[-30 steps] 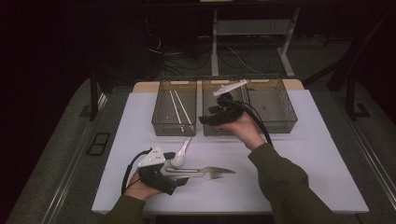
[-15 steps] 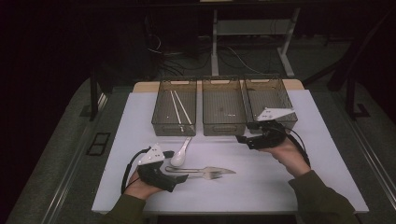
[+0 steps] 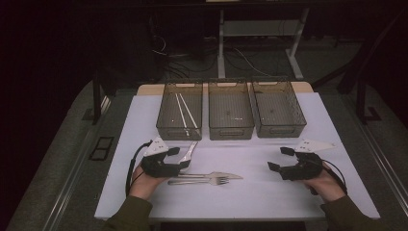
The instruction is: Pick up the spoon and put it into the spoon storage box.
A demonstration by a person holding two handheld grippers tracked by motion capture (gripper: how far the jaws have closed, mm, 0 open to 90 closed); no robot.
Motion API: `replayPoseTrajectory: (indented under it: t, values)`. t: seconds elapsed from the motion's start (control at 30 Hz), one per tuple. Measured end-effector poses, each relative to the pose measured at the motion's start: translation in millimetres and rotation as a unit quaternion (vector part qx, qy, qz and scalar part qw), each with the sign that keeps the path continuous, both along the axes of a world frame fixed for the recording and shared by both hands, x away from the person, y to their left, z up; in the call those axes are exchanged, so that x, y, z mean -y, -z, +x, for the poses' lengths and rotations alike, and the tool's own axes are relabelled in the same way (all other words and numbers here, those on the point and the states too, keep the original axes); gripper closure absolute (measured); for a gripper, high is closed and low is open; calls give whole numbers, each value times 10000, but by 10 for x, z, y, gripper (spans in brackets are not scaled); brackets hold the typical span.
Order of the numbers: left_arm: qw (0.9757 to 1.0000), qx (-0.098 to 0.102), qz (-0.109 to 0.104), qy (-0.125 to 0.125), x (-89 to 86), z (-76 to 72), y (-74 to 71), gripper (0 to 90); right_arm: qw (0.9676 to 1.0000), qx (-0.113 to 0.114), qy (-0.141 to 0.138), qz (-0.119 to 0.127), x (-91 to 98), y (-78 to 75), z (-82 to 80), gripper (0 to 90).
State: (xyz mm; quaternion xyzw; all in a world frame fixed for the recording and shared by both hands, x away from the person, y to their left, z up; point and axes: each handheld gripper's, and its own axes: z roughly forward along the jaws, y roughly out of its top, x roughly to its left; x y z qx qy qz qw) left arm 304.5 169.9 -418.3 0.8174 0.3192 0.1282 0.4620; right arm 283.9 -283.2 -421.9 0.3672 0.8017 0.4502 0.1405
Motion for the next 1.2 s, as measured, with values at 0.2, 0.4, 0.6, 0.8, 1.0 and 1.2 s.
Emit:
replayPoseTrajectory:
  t: [0.2,0.4,0.6,0.8,1.0,1.2]
  values:
    - [9990,-222,189,-328,26,220,21,636,9997,13,210,112,148,96,-136,198]
    - [9963,-327,596,-519,149,386,101,865,9997,-87,231,51,219,168,-293,198]
    - [9929,-353,863,-739,235,546,185,889,9999,-26,155,4,203,157,-371,198]
    - [9898,-436,1129,-752,321,655,249,889,9999,-85,57,-101,165,181,-367,199]
    - [9910,-484,1148,-481,415,702,268,889,9998,-59,-19,-189,145,194,-365,199]
    - [9910,-514,1238,30,622,721,259,890,9997,-70,-36,-213,136,199,-356,199]
